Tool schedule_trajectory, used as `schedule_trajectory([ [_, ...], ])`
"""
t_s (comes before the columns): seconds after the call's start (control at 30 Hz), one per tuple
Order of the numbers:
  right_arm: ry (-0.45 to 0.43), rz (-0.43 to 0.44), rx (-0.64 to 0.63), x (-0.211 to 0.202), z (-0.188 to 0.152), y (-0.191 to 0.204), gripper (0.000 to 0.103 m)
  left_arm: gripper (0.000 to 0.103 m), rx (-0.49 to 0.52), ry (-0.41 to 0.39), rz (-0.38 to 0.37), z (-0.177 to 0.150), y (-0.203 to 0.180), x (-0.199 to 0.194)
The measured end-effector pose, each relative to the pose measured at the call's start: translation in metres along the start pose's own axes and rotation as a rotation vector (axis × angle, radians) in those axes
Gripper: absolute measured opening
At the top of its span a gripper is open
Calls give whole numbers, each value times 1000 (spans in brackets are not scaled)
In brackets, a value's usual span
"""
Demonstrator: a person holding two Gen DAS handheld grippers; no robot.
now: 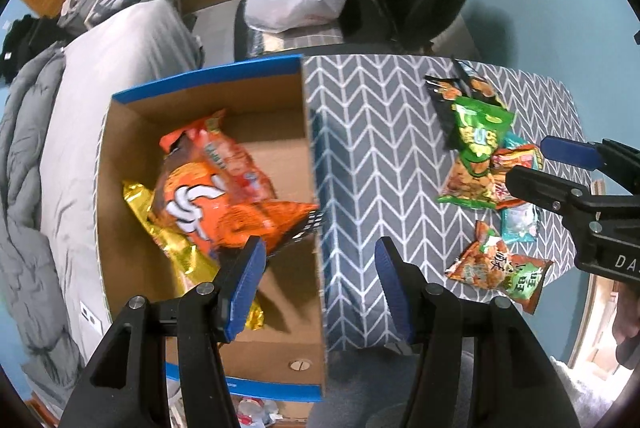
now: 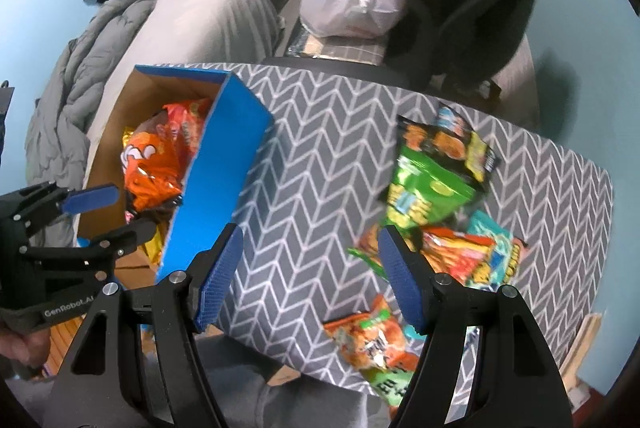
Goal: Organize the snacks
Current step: 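Move both tools back over the snacks on the table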
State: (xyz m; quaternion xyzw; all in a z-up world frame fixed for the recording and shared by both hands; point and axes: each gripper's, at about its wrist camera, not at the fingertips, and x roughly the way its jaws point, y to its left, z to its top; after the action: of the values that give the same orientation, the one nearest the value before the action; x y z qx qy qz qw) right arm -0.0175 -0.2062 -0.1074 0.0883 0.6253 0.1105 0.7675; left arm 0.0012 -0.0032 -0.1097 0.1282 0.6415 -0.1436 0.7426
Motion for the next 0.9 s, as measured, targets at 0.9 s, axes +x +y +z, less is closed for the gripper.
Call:
schedule_trajectory([
  [0.9,98,3,-7,30,-98,-59,78,68,226,116,-22,-33,-76,55],
])
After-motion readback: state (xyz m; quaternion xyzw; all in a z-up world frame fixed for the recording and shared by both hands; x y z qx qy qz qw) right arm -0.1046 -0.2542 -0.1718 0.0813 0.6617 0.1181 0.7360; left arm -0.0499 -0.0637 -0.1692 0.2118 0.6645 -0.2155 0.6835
